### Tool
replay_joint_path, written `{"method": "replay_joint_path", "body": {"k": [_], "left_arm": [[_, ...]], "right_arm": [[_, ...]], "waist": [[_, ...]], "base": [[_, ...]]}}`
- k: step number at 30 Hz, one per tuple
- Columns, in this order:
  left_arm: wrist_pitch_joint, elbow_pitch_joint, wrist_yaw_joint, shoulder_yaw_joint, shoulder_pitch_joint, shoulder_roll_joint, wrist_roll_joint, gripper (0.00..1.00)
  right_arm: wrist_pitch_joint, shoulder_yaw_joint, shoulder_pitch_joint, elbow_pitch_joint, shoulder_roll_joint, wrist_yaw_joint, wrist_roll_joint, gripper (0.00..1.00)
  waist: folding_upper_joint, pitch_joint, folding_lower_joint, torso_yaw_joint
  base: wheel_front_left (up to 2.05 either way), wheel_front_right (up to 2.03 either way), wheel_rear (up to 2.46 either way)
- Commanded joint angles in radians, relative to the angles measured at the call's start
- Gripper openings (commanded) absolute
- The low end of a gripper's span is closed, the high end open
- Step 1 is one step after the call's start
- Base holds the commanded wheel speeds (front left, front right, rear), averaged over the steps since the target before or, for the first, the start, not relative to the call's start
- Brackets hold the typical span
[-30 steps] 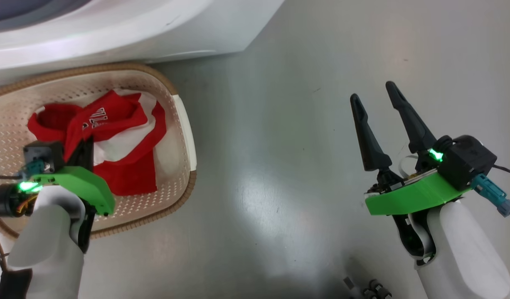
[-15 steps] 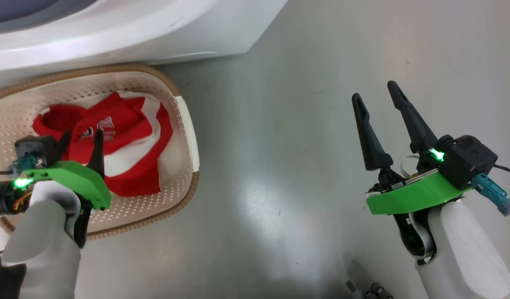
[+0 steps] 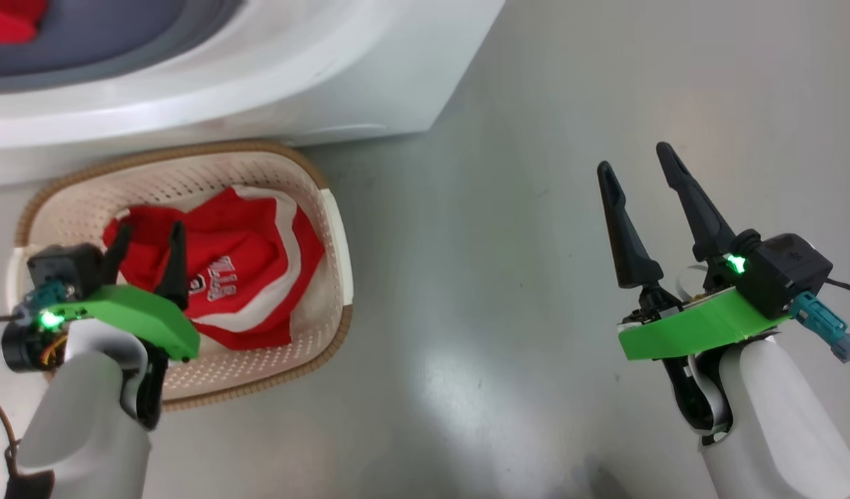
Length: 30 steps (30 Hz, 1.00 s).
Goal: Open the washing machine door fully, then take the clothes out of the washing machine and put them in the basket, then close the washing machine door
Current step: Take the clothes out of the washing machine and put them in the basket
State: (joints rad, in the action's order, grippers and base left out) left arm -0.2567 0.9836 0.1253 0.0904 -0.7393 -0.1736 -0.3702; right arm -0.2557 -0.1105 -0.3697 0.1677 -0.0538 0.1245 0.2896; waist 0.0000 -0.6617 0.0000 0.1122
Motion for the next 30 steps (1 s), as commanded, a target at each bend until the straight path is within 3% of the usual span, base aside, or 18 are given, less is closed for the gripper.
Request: {"method": "replay_joint_path", "body": {"k": [1, 30], "left_arm": [[-0.005, -0.033, 0.005, -0.033, 0.053, -0.030, 0.004, 1.00], [-0.005, -0.541, 0.005, -0.180, 0.473, 0.043, 0.117, 1.00]], "right_arm": [[-0.006, -0.015, 0.040, -0.014, 0.004, 0.006, -0.005, 1.00], [-0.006, -0.009, 0.262, 0.045, -0.030, 0.006, 0.001, 1.00]], "waist": [[0.0000, 0.049, 0.0000, -0.017], [0.0000, 0.451, 0.0000, -0.056]], "base": [[0.00, 0.00, 0.00], [0.00, 0.00, 0.00]]}}
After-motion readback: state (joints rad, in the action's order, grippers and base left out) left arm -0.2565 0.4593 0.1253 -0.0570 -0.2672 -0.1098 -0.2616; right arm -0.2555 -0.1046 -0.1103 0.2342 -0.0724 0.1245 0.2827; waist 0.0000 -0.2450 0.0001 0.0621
